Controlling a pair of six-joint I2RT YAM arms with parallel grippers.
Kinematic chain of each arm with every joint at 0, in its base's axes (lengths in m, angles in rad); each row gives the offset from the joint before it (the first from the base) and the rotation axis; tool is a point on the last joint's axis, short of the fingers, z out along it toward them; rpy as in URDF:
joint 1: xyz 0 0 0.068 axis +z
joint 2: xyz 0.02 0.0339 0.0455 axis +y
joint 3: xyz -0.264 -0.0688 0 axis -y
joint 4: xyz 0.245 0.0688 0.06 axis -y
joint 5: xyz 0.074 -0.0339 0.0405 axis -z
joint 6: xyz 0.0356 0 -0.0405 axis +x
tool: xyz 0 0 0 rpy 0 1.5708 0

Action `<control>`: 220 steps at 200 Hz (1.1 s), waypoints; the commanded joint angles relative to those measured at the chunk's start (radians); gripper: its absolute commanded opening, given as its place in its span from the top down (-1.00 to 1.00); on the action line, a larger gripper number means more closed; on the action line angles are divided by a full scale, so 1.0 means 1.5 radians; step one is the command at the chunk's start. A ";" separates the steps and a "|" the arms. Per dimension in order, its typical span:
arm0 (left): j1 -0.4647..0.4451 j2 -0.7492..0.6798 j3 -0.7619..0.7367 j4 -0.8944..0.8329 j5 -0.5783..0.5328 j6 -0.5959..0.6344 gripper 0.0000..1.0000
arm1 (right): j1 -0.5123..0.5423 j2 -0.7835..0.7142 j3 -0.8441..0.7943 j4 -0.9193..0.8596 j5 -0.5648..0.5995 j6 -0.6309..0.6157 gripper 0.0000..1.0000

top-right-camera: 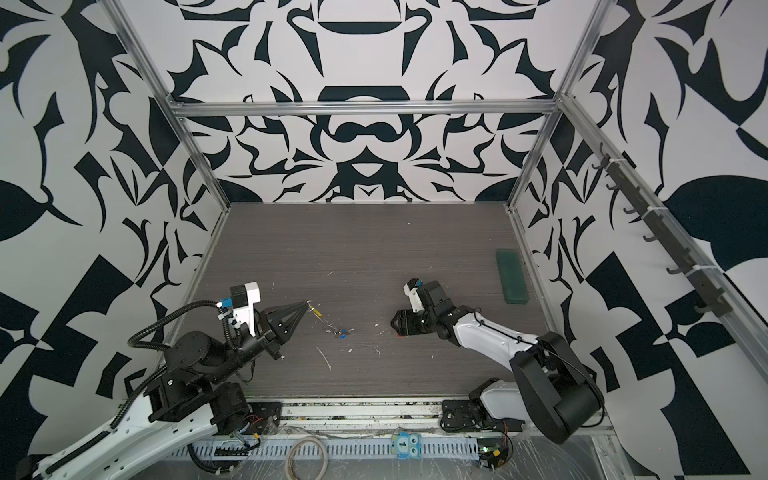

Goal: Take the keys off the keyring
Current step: 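Lower the red-tagged key to the table and open the right gripper, then move the right gripper back to the ring held by the left gripper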

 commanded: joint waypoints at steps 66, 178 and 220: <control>0.002 0.016 0.004 0.015 -0.012 -0.004 1.00 | 0.057 -0.271 0.106 -0.006 -0.044 -0.010 -0.99; 0.002 0.053 0.010 0.031 -0.014 -0.020 1.00 | 0.388 -0.133 0.335 -0.065 0.135 -0.191 -0.68; 0.002 0.057 0.011 0.032 -0.013 -0.024 1.00 | 0.401 -0.087 0.353 -0.047 0.133 -0.193 -0.61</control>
